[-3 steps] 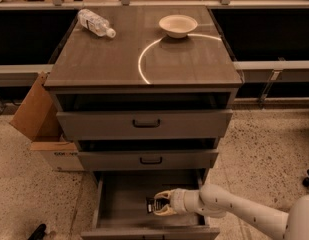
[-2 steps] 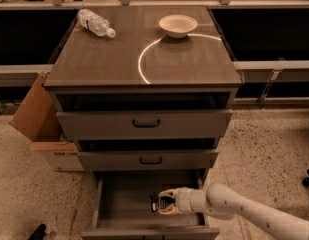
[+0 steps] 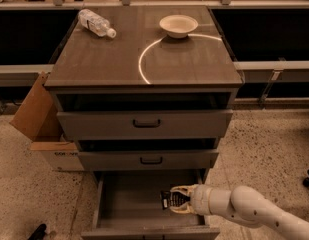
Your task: Pick rxbar chocolate from bottom drawer and place on counter
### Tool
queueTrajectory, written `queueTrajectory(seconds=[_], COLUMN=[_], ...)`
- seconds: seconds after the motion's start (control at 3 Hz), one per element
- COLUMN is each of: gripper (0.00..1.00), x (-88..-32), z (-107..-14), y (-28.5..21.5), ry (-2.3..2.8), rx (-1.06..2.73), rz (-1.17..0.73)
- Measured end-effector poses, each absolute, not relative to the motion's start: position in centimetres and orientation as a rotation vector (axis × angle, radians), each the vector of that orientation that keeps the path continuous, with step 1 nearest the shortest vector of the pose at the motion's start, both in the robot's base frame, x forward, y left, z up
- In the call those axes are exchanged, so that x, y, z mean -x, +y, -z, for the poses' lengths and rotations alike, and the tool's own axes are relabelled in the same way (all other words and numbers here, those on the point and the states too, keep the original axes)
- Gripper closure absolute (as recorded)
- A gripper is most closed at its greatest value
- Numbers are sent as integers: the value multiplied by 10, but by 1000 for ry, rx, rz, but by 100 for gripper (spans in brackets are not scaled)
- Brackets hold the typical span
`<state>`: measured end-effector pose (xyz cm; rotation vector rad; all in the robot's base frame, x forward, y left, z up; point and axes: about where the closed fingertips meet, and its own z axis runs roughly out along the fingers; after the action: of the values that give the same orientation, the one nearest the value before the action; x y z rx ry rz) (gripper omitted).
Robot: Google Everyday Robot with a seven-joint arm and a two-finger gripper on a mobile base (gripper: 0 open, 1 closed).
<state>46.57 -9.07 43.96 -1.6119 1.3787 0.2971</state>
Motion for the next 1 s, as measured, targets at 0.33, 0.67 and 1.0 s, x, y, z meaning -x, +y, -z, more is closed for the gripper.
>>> queueTrajectory(seconds=[0.33, 0.67, 1.0], gripper=[100, 100, 100], x=[-466, -470, -477], z=[-440, -477, -560], y=[-91, -99, -117], ry=[1379, 1341, 1252], rx=[1612, 1621, 1623], rz=[-297, -280, -247])
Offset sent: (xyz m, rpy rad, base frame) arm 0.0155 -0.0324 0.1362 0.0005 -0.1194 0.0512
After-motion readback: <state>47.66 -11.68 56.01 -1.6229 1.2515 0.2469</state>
